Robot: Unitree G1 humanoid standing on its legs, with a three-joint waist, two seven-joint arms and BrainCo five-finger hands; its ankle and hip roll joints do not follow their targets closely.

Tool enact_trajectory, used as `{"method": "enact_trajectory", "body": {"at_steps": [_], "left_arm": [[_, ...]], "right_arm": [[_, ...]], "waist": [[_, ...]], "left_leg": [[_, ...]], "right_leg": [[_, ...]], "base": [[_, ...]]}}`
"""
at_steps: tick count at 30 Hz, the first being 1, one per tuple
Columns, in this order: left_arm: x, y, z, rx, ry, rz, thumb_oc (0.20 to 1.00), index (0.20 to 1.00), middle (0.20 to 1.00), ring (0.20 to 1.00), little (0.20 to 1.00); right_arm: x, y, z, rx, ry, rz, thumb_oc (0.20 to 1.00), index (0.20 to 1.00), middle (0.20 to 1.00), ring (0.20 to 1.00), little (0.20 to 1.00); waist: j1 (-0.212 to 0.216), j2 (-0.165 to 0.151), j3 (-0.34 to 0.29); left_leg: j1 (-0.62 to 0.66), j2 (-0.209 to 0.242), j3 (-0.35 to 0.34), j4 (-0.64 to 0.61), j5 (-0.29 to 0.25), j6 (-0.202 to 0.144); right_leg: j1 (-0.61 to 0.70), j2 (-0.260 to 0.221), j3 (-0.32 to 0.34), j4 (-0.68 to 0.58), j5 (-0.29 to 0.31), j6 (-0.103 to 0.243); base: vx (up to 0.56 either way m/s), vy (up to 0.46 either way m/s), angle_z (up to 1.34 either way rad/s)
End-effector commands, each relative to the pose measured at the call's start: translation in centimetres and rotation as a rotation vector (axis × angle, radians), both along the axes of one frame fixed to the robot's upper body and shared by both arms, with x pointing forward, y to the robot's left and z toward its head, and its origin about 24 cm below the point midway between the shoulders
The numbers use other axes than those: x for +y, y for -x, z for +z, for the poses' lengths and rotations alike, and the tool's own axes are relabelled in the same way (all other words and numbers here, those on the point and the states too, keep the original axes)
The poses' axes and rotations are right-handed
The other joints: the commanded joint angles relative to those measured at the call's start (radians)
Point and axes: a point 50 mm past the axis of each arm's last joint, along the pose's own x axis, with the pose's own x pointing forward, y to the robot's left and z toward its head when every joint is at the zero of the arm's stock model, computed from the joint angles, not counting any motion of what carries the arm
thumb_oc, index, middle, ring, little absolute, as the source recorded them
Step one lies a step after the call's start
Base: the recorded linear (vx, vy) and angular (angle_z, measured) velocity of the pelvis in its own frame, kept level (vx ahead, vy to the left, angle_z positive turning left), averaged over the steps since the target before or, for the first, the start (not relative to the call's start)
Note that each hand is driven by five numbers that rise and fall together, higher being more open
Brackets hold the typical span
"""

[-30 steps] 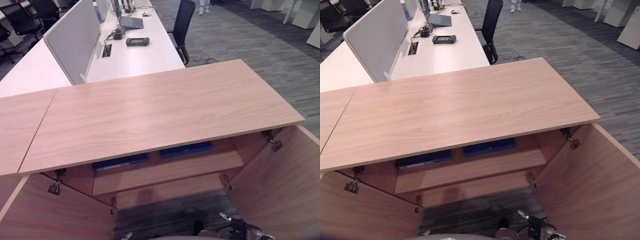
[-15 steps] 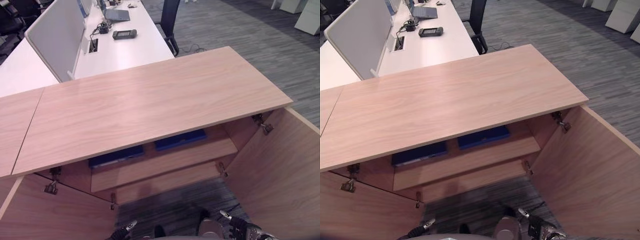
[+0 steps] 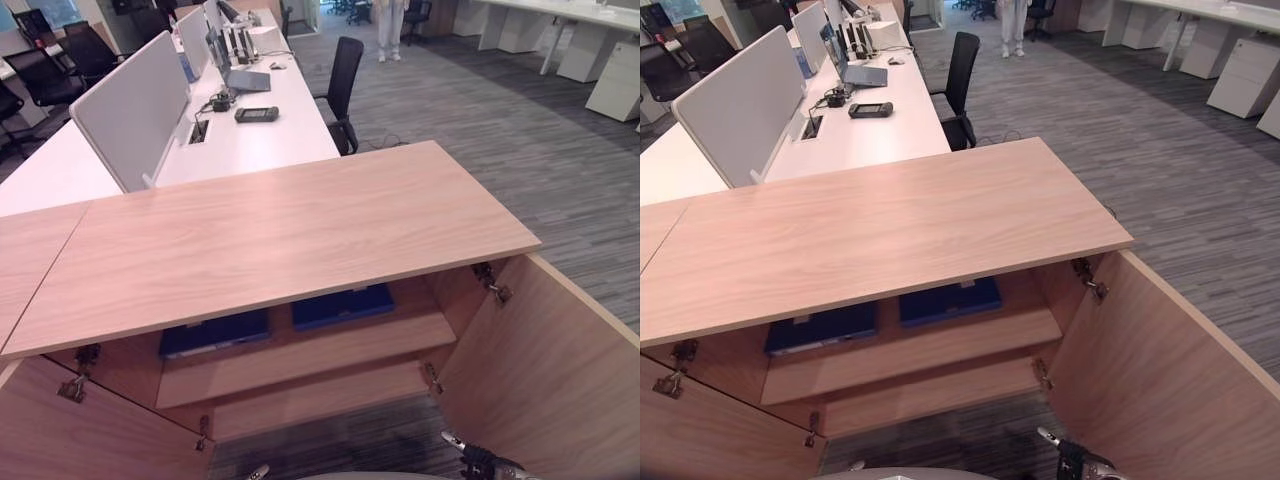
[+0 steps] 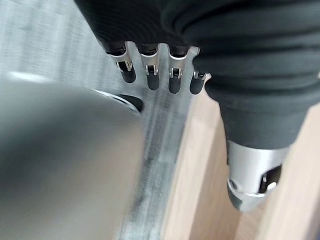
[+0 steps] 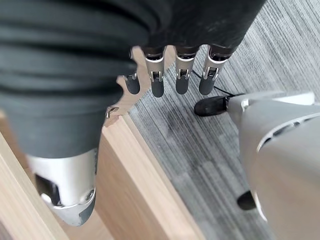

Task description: Put the empty folder in the office cabinet

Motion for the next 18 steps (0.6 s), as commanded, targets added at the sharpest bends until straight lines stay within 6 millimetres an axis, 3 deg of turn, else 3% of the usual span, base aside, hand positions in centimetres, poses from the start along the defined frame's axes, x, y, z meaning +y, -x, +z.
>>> {"method": "enact_trajectory", "body": {"at_steps": [1,12,18], "left_arm": [[-1.1,-0.6,-0.2,-0.001,0.018,-0.004,1.0,1.0,1.0,1.0,1.0],[-0.4,1.0,-0.3,0.07,-0.013,0.026,1.0,1.0,1.0,1.0,1.0],[-0.7,0.6,-0.3,0.057,-0.004,0.038,1.0,1.0,1.0,1.0,1.0]], "right_arm": [[1.2,-0.7,-0.2,-0.001,-0.013,-0.016,1.0,1.0,1.0,1.0,1.0],[1.9,-0.5,-0.4,-0.007,-0.021,-0.025,1.0,1.0,1.0,1.0,1.0],[1.8,-0.2,-0.5,0.006,-0.02,-0.029,1.0,1.0,1.0,1.0,1.0]], "waist": [[0.008,-0.031,0.003],[0.012,-0.032,-0.007],[0.011,-0.036,-0.007]], "left_leg": [[-0.016,-0.069,-0.04,0.003,-0.068,0.033],[-0.001,-0.038,-0.043,0.003,-0.067,0.017],[0.004,-0.024,-0.042,0.003,-0.061,0.011]], "right_leg": [[-0.043,0.011,0.031,0.002,-0.059,0.023],[-0.026,0.05,0.025,0.002,-0.099,0.003],[-0.019,0.07,0.029,0.002,-0.11,-0.006]], "base": [[0.03,-0.049,0.07],[0.02,-0.053,0.05],[-0.02,-0.04,-0.01]]}}
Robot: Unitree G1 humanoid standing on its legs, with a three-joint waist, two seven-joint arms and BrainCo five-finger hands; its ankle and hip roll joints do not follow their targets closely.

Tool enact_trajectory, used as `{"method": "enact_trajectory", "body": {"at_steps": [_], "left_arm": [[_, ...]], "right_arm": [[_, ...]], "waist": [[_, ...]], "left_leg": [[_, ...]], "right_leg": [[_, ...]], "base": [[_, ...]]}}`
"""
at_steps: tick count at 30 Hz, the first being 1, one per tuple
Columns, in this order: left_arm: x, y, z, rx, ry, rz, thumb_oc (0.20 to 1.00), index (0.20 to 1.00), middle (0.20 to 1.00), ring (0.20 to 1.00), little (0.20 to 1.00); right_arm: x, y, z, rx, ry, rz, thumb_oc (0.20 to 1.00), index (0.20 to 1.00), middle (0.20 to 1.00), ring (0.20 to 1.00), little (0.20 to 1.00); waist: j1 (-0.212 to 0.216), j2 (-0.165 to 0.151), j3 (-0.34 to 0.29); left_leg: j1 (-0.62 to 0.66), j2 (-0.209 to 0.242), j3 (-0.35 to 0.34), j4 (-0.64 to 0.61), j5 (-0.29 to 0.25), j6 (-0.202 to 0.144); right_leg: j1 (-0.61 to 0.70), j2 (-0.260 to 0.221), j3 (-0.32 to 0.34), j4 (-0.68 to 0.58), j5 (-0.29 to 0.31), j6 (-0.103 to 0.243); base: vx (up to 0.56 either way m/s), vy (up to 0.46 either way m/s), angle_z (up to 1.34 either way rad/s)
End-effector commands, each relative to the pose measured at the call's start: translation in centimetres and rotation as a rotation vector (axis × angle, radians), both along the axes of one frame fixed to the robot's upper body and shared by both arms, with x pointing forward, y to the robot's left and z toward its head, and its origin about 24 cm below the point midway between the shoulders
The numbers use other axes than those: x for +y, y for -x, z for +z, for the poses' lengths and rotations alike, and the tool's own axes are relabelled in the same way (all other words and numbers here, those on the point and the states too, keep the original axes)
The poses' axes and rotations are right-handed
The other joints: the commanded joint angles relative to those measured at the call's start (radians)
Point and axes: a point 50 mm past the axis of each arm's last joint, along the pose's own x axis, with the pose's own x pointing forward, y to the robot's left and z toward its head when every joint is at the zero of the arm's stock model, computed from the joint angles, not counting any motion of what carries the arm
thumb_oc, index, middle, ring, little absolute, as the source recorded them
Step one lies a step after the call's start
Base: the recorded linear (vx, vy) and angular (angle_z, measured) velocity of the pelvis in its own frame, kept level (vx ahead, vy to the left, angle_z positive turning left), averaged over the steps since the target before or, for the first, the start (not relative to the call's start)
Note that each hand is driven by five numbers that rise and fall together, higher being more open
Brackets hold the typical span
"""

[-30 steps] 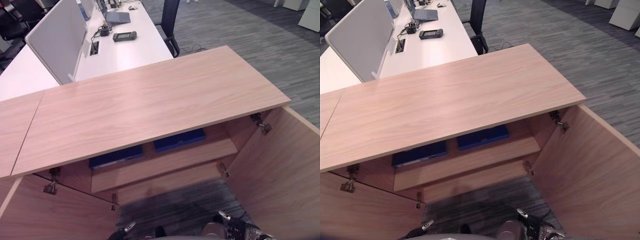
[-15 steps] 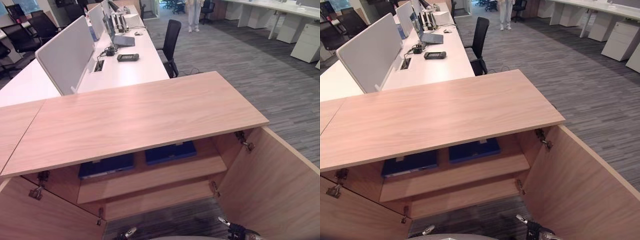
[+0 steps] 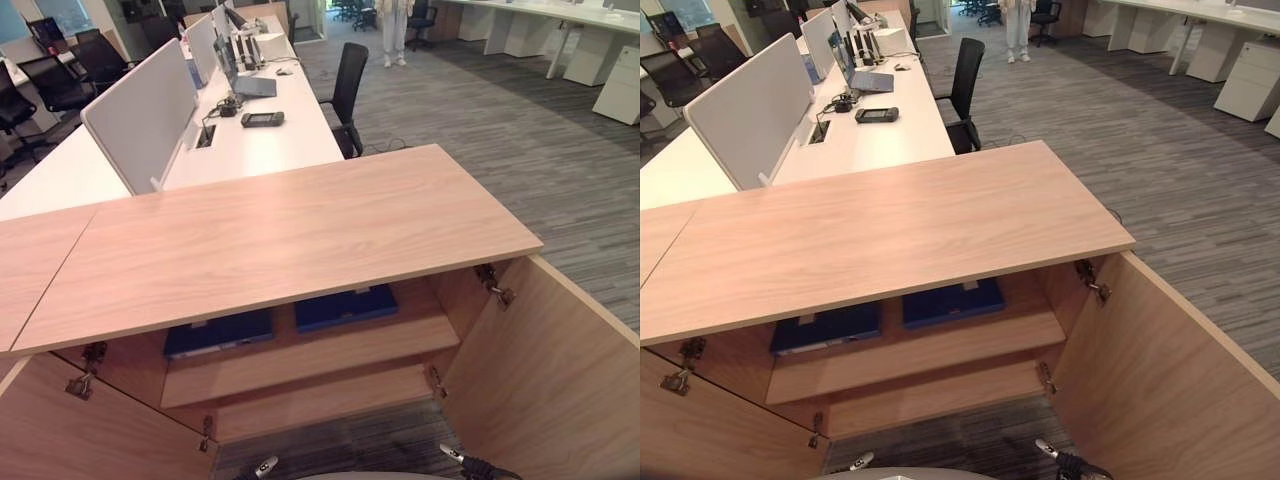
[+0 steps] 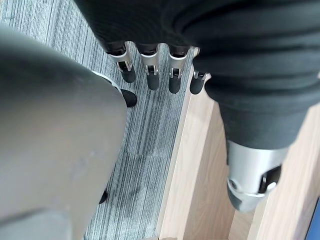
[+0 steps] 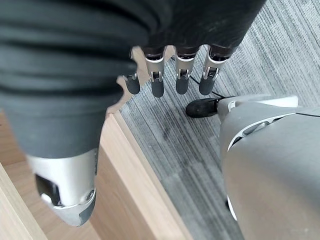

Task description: Put the empty folder in the office cabinet

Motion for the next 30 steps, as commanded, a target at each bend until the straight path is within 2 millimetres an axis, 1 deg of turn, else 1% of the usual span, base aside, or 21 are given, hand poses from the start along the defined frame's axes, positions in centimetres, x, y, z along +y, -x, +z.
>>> {"method": "enact_trajectory", "body": {"at_steps": [1,3,4,8,9,10,11,14,15,16,17,18,19,20,21,22,23,24,26,28,30], "left_arm": [[0.2,0.3,-0.1,0.034,-0.008,0.023,1.0,1.0,1.0,1.0,1.0],[0.1,0.1,-0.1,0.026,0.0,0.026,1.0,1.0,1.0,1.0,1.0],[-0.1,-0.4,0.0,0.008,0.004,0.025,1.0,1.0,1.0,1.0,1.0],[0.0,-0.6,0.0,0.002,0.003,0.041,1.0,1.0,1.0,1.0,1.0],[0.2,-0.7,0.0,0.001,-0.002,0.052,1.0,1.0,1.0,1.0,1.0],[0.4,-0.7,0.1,-0.003,-0.005,0.085,1.0,1.0,1.0,1.0,1.0],[0.4,-0.7,0.1,-0.003,-0.006,0.085,1.0,1.0,1.0,1.0,1.0],[0.8,-1.1,0.2,-0.021,-0.016,0.116,1.0,1.0,1.0,1.0,1.0],[0.7,-1.2,0.2,-0.024,-0.012,0.134,1.0,1.0,1.0,1.0,1.0],[0.8,-0.9,0.1,-0.017,-0.011,0.155,1.0,1.0,1.0,1.0,1.0],[0.8,-0.9,0.1,-0.017,-0.011,0.155,1.0,1.0,1.0,1.0,1.0],[0.7,-0.2,0.0,0.002,-0.006,0.163,1.0,1.0,1.0,1.0,1.0],[0.8,0.1,0.0,0.011,-0.005,0.164,1.0,1.0,1.0,1.0,1.0],[0.8,0.4,0.0,0.017,-0.003,0.165,1.0,1.0,1.0,1.0,1.0],[0.8,0.3,0.0,0.016,-0.004,0.165,1.0,1.0,1.0,1.0,1.0],[0.8,0.8,-0.1,0.026,0.0,0.164,1.0,1.0,1.0,1.0,1.0],[0.8,0.8,-0.1,0.025,-0.001,0.164,1.0,1.0,1.0,1.0,1.0],[0.7,1.0,-0.1,0.031,0.001,0.159,1.0,1.0,1.0,1.0,1.0],[0.7,1.0,-0.1,0.034,0.001,0.15,1.0,1.0,1.0,1.0,1.0],[0.7,0.9,-0.1,0.031,-0.001,0.144,1.0,1.0,1.0,1.0,1.0],[0.8,0.9,-0.1,0.031,-0.007,0.133,1.0,1.0,1.0,1.0,1.0]], "right_arm": [[1.9,-1.4,-0.2,-0.024,-0.04,-0.015,1.0,1.0,1.0,1.0,1.0],[1.8,-1.2,-0.3,-0.02,-0.037,-0.009,1.0,1.0,1.0,1.0,1.0],[1.8,-1.2,-0.2,-0.021,-0.034,-0.002,1.0,1.0,1.0,1.0,1.0],[1.7,-1.3,-0.2,-0.018,-0.018,0.015,1.0,1.0,1.0,1.0,1.0],[1.8,-1.2,-0.2,-0.016,-0.018,0.011,1.0,1.0,1.0,1.0,1.0],[2.1,-1.2,-0.3,-0.019,-0.025,0.002,1.0,1.0,1.0,1.0,1.0],[2.1,-1.2,-0.3,-0.019,-0.025,0.002,1.0,1.0,1.0,1.0,1.0],[1.6,-1.7,-0.1,-0.04,-0.006,-0.033,1.0,1.0,1.0,1.0,1.0],[1.4,-1.7,-0.1,-0.044,-0.003,-0.042,1.0,1.0,1.0,1.0,1.0],[1.1,-1.9,0.1,-0.053,0.001,-0.075,1.0,1.0,1.0,1.0,1.0],[1.1,-2.0,0.1,-0.054,0.001,-0.075,1.0,1.0,1.0,1.0,1.0],[1.0,-1.9,0.1,-0.06,-0.004,-0.096,1.0,1.0,1.0,1.0,1.0],[0.9,-2.0,0.2,-0.065,-0.005,-0.103,1.0,1.0,1.0,1.0,1.0],[0.7,-2.1,0.2,-0.07,-0.003,-0.11,1.0,1.0,1.0,1.0,1.0],[0.7,-2.1,0.2,-0.07,-0.004,-0.11,1.0,1.0,1.0,1.0,1.0],[0.3,-1.6,0.2,-0.059,0.003,-0.114,1.0,1.0,1.0,1.0,1.0],[0.4,-1.6,0.2,-0.059,0.003,-0.114,1.0,1.0,1.0,1.0,1.0],[0.3,-0.7,0.0,-0.03,0.003,-0.114,1.0,1.0,1.0,1.0,1.0],[0.4,-0.1,-0.1,-0.009,0.0,-0.11,1.0,1.0,1.0,1.0,1.0],[0.6,0.0,-0.2,-0.005,-0.007,-0.102,1.0,1.0,1.0,1.0,1.0],[1.1,-0.4,-0.3,-0.016,-0.018,-0.094,1.0,1.0,1.0,1.0,1.0]], "waist": [[0.012,-0.056,0.008],[0.012,-0.058,0.008],[0.013,-0.06,0.013],[0.016,-0.063,0.03],[0.02,-0.065,0.039],[0.029,-0.072,0.06],[0.028,-0.072,0.059],[0.041,-0.083,0.099],[0.039,-0.087,0.105],[0.042,-0.104,0.114],[0.04,-0.105,0.112],[0.039,-0.113,0.113],[0.035,-0.116,0.11],[0.032,-0.116,0.106],[0.03,-0.12,0.102],[0.022,-0.108,0.094],[0.02,-0.111,0.092],[0.006,-0.102,0.076],[0.0,-0.098,0.063],[-0.006,-0.098,0.055],[-0.008,-0.093,0.047]], "left_leg": [[0.008,-0.026,-0.02,0.0,-0.071,0.012],[0.01,-0.017,-0.018,0.0,-0.068,0.008],[0.004,-0.008,-0.023,0.004,-0.063,0.003],[-0.016,0.011,-0.033,0.024,-0.051,-0.007],[-0.032,0.021,-0.039,0.043,-0.047,-0.012],[-0.083,0.053,-0.047,0.116,-0.046,-0.026],[-0.086,0.054,-0.048,0.12,-0.047,-0.026],[-0.171,0.065,-0.07,0.235,-0.049,-0.035],[-0.194,0.064,-0.072,0.279,-0.063,-0.033],[-0.201,0.045,-0.063,0.372,-0.135,-0.012],[-0.205,0.043,-0.064,0.371,-0.131,-0.011],[-0.189,0.012,-0.064,0.427,-0.195,0.009],[-0.181,0.0,-0.063,0.441,-0.217,0.017],[-0.168,-0.011,-0.063,0.442,-0.237,0.024],[-0.171,-0.015,-0.064,0.436,-0.23,0.025],[-0.126,-0.025,-0.059,0.392,-0.253,0.031],[-0.127,-0.029,-0.06,0.386,-0.246,0.032],[-0.086,-0.035,-0.049,0.314,-0.238,0.03],[-0.067,-0.045,-0.043,0.266,-0.228,0.024],[-0.055,-0.057,-0.042,0.226,-0.213,0.023],[-0.027,-0.082,-0.053,0.149,-0.191,0.031]], "right_leg": [[-0.019,0.067,0.046,0.007,-0.108,0.0],[-0.016,0.076,0.046,0.007,-0.113,-0.004],[-0.018,0.086,0.045,0.007,-0.116,-0.01],[-0.023,0.101,0.04,0.007,-0.119,-0.02],[-0.024,0.108,0.037,0.007,-0.124,-0.025],[-0.019,0.123,0.019,0.007,-0.134,-0.039],[-0.02,0.123,0.018,0.007,-0.134,-0.039],[-0.018,0.128,-0.005,0.007,-0.136,-0.055],[-0.023,0.126,-0.012,0.007,-0.134,-0.059],[-0.022,0.114,-0.018,0.007,-0.127,-0.065],[-0.025,0.112,-0.019,0.007,-0.126,-0.065],[-0.019,0.105,-0.019,0.007,-0.121,-0.066],[-0.019,0.102,-0.02,0.007,-0.118,-0.065],[-0.021,0.1,-0.021,0.007,-0.114,-0.062],[-0.026,0.096,-0.023,0.007,-0.113,-0.062],[-0.024,0.106,-0.025,0.007,-0.106,-0.056],[-0.028,0.102,-0.026,0.007,-0.104,-0.056],[-0.037,0.105,-0.034,0.007,-0.092,-0.047],[-0.041,0.098,-0.038,0.007,-0.079,-0.04],[-0.047,0.086,-0.034,0.007,-0.062,-0.034],[-0.065,0.073,-0.021,0.007,-0.041,-0.026]], "base": [[-0.02,-0.069,-0.01],[-0.01,-0.098,-0.01],[-0.03,-0.141,-0.02],[-0.05,-0.1,0.0],[-0.14,-0.217,0.0],[-0.11,-0.177,0.06],[-0.1,-0.166,0.21],[-0.13,-0.103,0.36],[-0.2,-0.112,0.32],[-0.14,-0.069,0.35],[-0.11,-0.051,0.5],[-0.03,0.003,0.34],[-0.03,0.016,0.2],[0.0,0.0,0.0],[-0.01,0.058,0.0],[-0.01,0.045,0.11],[0.0,0.107,0.2],[0.01,0.099,0.33],[0.03,0.123,0.56],[0.03,0.125,0.33],[0.0,0.162,-0.19]]}}
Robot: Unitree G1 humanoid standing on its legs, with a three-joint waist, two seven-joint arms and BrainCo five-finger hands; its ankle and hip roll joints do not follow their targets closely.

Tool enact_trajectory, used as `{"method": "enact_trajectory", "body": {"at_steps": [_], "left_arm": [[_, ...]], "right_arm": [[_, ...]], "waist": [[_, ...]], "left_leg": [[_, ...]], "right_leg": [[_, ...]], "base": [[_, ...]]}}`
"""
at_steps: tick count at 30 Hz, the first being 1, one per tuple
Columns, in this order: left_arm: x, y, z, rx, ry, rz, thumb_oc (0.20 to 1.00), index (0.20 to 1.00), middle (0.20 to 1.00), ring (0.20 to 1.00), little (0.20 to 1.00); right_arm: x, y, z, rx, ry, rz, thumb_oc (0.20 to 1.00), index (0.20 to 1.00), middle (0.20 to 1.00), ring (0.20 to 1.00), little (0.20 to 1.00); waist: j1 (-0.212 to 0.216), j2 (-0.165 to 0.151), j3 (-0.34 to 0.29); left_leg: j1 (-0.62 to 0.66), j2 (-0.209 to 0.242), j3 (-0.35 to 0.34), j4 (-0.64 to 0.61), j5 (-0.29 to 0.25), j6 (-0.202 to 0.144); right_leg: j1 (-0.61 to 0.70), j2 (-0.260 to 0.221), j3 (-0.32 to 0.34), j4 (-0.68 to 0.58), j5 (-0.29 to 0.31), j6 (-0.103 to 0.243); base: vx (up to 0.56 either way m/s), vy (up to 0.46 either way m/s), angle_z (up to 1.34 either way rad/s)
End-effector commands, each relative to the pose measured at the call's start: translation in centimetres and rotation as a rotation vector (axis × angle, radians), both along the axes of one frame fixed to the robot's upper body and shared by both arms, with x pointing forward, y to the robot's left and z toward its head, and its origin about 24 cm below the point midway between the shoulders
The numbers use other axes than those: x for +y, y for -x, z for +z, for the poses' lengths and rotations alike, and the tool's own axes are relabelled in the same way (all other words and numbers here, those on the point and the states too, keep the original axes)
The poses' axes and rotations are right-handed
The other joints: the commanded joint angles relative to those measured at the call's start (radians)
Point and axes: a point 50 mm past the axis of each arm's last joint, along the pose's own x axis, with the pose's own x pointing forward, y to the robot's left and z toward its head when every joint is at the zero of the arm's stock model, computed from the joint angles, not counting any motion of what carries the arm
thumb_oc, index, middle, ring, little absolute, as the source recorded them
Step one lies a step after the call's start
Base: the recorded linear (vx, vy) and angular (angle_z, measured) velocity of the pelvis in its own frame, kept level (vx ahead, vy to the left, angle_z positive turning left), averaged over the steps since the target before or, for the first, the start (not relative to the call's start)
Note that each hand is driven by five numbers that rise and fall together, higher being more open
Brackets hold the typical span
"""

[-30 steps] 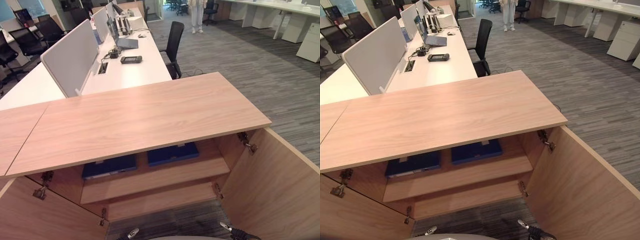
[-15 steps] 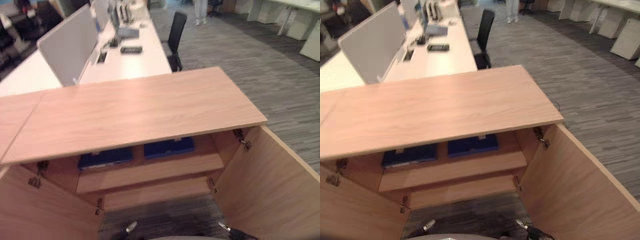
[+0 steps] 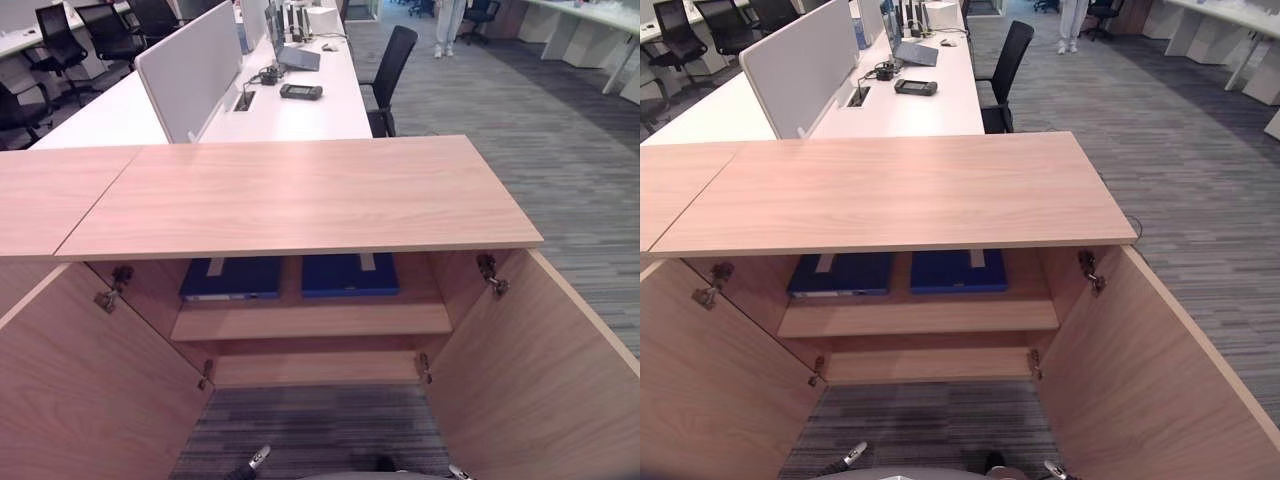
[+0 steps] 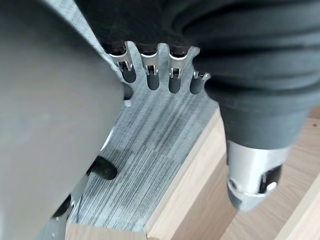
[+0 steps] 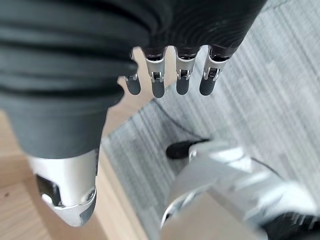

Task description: Put the empty folder in the office cabinet

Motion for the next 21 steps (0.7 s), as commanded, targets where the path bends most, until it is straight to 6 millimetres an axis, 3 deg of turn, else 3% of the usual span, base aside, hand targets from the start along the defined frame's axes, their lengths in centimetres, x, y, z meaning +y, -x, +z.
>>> {"method": "enact_trajectory", "body": {"at_steps": [1,7,21], "left_arm": [[-0.1,1.4,-0.2,0.037,-0.004,-0.016,1.0,1.0,1.0,1.0,1.0],[0.4,1.5,-0.2,0.055,-0.024,-0.023,1.0,1.0,1.0,1.0,1.0],[-0.2,-0.4,0.0,0.009,-0.034,-0.162,1.0,1.0,1.0,1.0,1.0]], "right_arm": [[0.7,-3.4,0.4,-0.067,-0.017,0.011,1.0,1.0,1.0,1.0,1.0],[1.8,-3.7,0.2,-0.073,-0.04,0.001,1.0,1.0,1.0,1.0,1.0],[2.0,-2.7,-0.1,-0.041,-0.025,0.023,1.0,1.0,1.0,1.0,1.0]], "waist": [[0.013,-0.037,0.008],[-0.012,-0.024,-0.008],[-0.041,-0.024,-0.023]], "left_leg": [[-0.043,-0.028,-0.041,0.032,-0.043,-0.044],[0.005,-0.053,-0.005,-0.056,-0.022,-0.028],[0.019,-0.068,0.013,-0.1,-0.006,-0.017]], "right_leg": [[0.039,0.01,0.012,-0.095,-0.034,0.086],[0.01,0.004,0.053,-0.095,-0.014,0.106],[-0.022,-0.008,0.084,-0.095,0.01,0.128]], "base": [[-0.01,0.174,-0.22],[0.01,0.087,-0.31],[-0.01,0.025,-0.11]]}}
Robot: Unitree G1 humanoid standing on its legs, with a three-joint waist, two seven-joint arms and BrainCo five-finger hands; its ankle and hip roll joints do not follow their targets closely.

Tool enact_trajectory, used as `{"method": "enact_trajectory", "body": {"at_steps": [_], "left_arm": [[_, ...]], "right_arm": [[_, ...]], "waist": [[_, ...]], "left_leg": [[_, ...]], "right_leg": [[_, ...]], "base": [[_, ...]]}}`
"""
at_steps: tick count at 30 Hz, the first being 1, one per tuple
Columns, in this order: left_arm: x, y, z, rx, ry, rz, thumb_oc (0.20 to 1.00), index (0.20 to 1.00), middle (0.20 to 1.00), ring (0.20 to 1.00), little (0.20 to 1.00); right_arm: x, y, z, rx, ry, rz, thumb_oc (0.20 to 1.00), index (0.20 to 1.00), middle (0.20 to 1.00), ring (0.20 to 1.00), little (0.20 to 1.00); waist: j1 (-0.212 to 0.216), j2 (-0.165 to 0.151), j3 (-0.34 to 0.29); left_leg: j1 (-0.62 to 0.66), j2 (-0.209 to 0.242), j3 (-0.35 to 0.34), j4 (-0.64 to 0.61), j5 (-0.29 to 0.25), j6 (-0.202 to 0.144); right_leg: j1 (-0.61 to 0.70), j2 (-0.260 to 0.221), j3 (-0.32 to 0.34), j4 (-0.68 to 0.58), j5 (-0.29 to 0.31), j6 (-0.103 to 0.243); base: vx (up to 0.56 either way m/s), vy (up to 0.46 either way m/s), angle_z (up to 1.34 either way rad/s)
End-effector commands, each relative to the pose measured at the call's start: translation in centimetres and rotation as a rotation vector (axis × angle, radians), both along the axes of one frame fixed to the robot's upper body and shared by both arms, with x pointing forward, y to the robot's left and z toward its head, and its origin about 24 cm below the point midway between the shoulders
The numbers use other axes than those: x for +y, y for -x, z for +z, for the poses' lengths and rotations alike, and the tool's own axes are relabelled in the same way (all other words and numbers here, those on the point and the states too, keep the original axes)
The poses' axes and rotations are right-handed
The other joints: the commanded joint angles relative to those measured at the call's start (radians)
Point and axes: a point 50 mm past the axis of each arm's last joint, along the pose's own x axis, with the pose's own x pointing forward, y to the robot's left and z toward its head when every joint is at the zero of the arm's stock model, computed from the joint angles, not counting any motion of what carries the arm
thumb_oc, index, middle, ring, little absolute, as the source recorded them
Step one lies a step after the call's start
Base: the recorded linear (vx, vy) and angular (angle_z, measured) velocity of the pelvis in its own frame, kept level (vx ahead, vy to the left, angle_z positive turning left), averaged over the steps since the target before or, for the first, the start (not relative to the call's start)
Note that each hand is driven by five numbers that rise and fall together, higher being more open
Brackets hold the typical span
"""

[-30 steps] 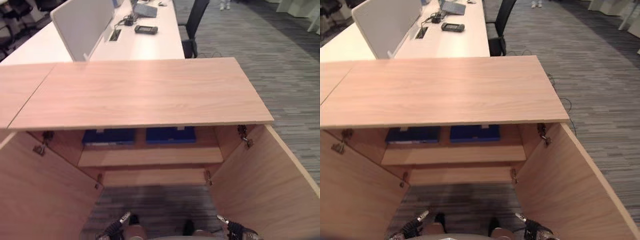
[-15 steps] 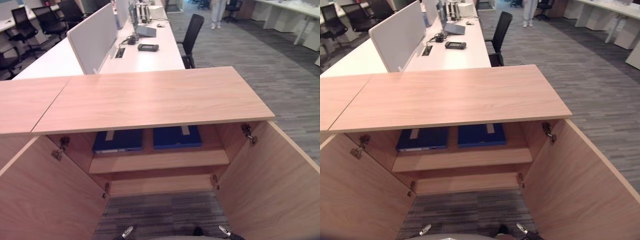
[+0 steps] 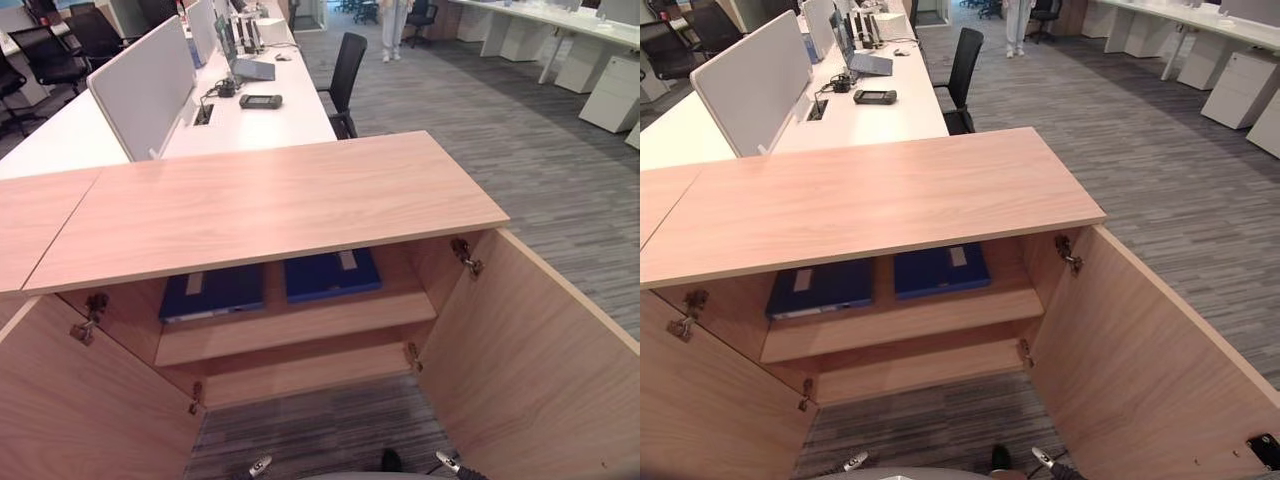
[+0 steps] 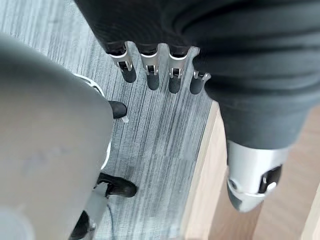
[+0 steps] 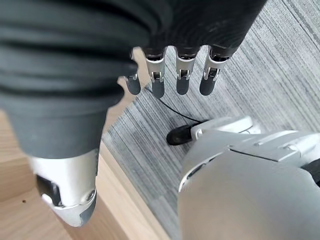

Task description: Put the empty folder in the office cabinet

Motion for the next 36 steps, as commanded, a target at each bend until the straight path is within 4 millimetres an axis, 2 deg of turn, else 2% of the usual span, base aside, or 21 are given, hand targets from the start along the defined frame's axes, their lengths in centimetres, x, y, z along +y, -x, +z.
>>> {"method": "enact_trajectory", "body": {"at_steps": [1,7,16,27,36], "left_arm": [[-0.2,-0.6,0.0,-0.015,-0.007,-0.019,1.0,1.0,1.0,1.0,1.0],[-0.1,0.0,0.0,0.0,-0.018,-0.02,1.0,1.0,1.0,1.0,1.0],[0.4,1.2,-0.1,0.034,-0.034,0.037,1.0,1.0,1.0,1.0,1.0],[-0.6,-0.3,0.0,-0.061,0.009,0.217,1.0,1.0,1.0,1.0,1.0],[-1.1,-0.8,0.1,-0.097,0.024,0.261,1.0,1.0,1.0,1.0,1.0]], "right_arm": [[1.1,-1.5,0.0,-0.002,-0.013,0.013,1.0,1.0,1.0,1.0,1.0],[1.0,-1.1,-0.1,0.007,0.014,0.057,1.0,1.0,1.0,1.0,1.0],[1.0,-1.8,0.1,-0.025,0.046,0.093,1.0,1.0,1.0,1.0,1.0],[0.7,-1.5,0.1,-0.022,0.063,0.062,1.0,1.0,1.0,1.0,1.0],[0.8,-1.8,0.1,-0.06,0.054,-0.025,1.0,1.0,1.0,1.0,1.0]], "waist": [[-0.012,-0.016,-0.002],[0.006,-0.016,-0.009],[0.032,-0.01,-0.009],[0.06,-0.001,0.012],[0.067,0.001,0.016]], "left_leg": [[-0.028,-0.013,-0.105,-0.018,-0.042,-0.033],[-0.024,-0.015,-0.129,-0.02,-0.04,-0.034],[-0.022,-0.006,-0.158,-0.02,-0.037,-0.04],[-0.021,0.004,-0.193,-0.02,-0.032,-0.047],[-0.008,0.016,-0.198,-0.02,-0.035,-0.052]], "right_leg": [[-0.001,0.006,-0.024,0.005,-0.087,0.079],[0.018,0.0,-0.044,0.005,-0.099,0.078],[0.048,0.003,-0.076,0.005,-0.13,0.072],[0.084,0.009,-0.104,0.005,-0.162,0.064],[0.105,0.016,-0.109,0.005,-0.179,0.057]], "base": [[0.0,0.0,0.0],[0.01,-0.004,0.08],[0.02,-0.012,0.17],[0.02,-0.01,0.12],[0.02,-0.018,0.04]]}}
